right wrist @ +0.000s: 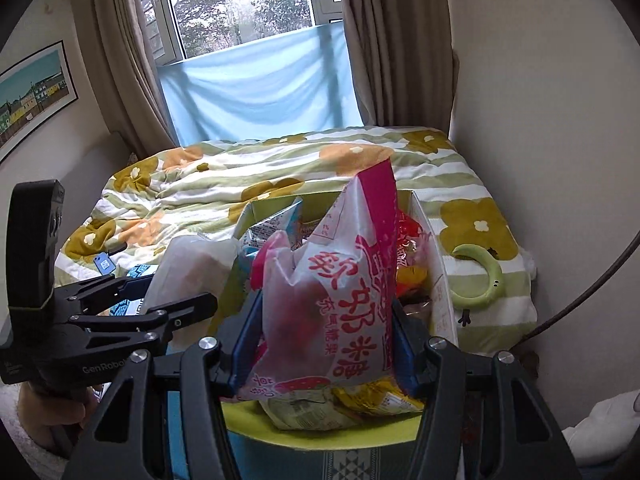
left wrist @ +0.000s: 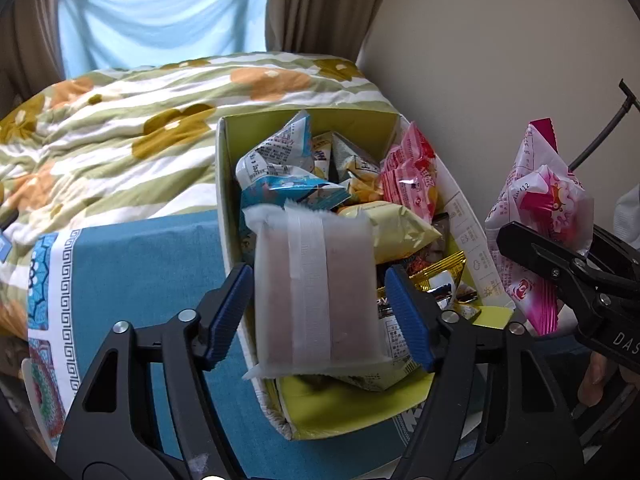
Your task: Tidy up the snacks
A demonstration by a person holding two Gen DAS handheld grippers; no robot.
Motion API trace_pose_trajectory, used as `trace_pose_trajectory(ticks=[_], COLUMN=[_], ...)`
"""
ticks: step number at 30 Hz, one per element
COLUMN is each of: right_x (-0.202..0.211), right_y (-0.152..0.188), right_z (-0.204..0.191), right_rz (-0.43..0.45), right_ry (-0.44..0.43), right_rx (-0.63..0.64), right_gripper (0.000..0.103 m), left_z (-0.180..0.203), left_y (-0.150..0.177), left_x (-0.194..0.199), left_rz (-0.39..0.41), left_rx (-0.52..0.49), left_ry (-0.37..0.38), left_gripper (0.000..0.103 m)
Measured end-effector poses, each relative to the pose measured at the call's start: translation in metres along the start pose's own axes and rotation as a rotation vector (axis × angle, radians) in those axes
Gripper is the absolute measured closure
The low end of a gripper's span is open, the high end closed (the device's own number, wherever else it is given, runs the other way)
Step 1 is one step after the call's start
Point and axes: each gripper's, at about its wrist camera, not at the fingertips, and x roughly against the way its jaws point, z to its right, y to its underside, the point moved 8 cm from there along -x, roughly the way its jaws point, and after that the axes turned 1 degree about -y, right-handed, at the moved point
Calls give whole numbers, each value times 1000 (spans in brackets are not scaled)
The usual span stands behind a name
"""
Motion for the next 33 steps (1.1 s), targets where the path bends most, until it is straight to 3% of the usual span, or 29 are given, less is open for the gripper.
trace_pose_trajectory(ticks=[1, 3, 7, 13, 24, 27, 29, 33], right_x=[-3, -7, -17, -21, -50, -53, -45, -30], right_y=[1, 3, 4, 0, -11, -11, -10, 8], right_z=[4, 12, 16, 16, -16, -19, -18, -10], right_rz=[-11, -32, -61, -70, -144, -119, -55, -43], right_ry=[-14, -47, -108, -186, -259, -268, -255, -227], right_rx=[7, 20, 61, 85, 151, 141, 138, 99], right_gripper=[50, 50, 50, 50, 48, 37, 0, 0], left_z=[0, -6, -13, -22, -39, -45, -49, -56], left_y=[2, 5, 20, 35, 41, 51, 57, 65], left_x=[2, 9, 18, 36, 53, 62, 68, 79], left_rz=[13, 42, 25, 19, 16, 17, 22, 36], left_rx=[11, 45, 104, 94, 166, 175, 178, 176], left_ry=[-17, -55, -97, -205, -270, -284, -297, -292], left_gripper=[9, 0, 0, 0, 0, 0, 0, 0])
